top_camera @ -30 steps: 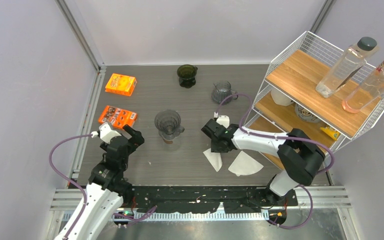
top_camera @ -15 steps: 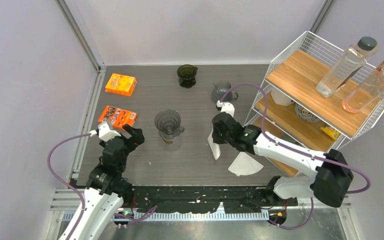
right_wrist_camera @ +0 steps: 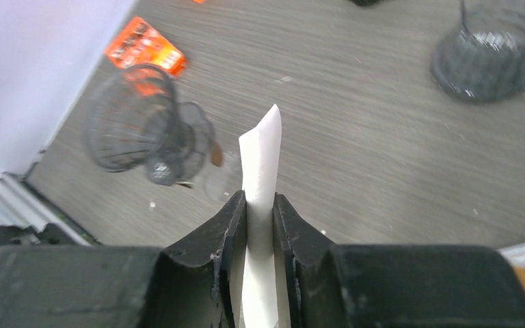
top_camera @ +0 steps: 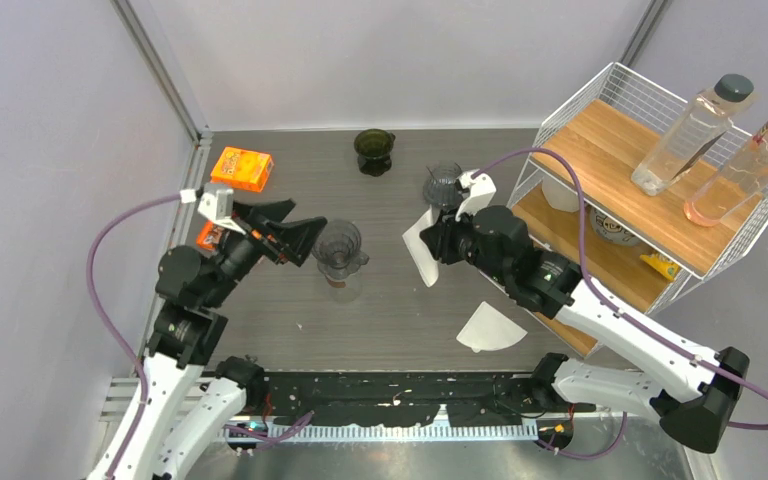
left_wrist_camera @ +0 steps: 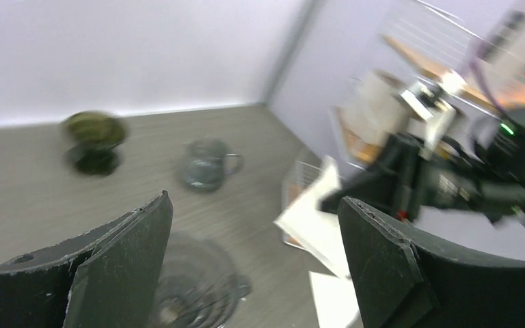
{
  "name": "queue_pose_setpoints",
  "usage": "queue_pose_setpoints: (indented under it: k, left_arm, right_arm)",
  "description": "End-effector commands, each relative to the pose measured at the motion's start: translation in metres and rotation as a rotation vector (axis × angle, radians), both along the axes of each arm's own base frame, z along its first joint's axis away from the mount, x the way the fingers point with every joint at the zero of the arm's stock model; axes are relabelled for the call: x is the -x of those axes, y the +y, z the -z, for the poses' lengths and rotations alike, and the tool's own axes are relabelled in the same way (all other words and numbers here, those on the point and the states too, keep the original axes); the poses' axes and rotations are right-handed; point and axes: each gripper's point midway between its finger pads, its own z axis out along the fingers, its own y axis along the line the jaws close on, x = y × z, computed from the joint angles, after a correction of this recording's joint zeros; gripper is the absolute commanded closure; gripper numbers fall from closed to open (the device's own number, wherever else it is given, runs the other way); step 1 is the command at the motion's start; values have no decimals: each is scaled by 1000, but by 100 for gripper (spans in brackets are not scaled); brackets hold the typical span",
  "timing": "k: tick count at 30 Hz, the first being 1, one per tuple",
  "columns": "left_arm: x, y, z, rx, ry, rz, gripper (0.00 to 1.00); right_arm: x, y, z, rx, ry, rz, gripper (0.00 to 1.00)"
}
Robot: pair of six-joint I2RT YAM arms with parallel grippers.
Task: Place the coffee filter in the dripper
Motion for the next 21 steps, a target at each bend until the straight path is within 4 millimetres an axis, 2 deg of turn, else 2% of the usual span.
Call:
queue_pose_setpoints:
  k: [1,3,5,9,13,16,21]
  left_arm:
    - [42,-68,-27,-108,-152,520,1]
    - [39,-81,-26,-91,-142,587,1]
    - [39,-97,-14,-110,-125,656,1]
    - [44,-126,4,-161,-89,754,1]
    - [45,-141,12,-184,-55,800,2]
    - [39,-145,11,-172,-40,781,9]
    - [39,-158,12,-166,-10,816,22]
  right_arm:
    - [20,20,-78,-129,-183,-209,74]
    - [35,25,-91,-141,-222,-309,73]
    - [48,30,-99,-162,-238,-385,72]
    - [54,33,-111,-180,-254,-424,71]
    - [54,36,-114,-178,-259,-437,71]
    - [48,36,-116,-175,-263,-409,70]
    - [42,44,-116,-173,-268,-421,69]
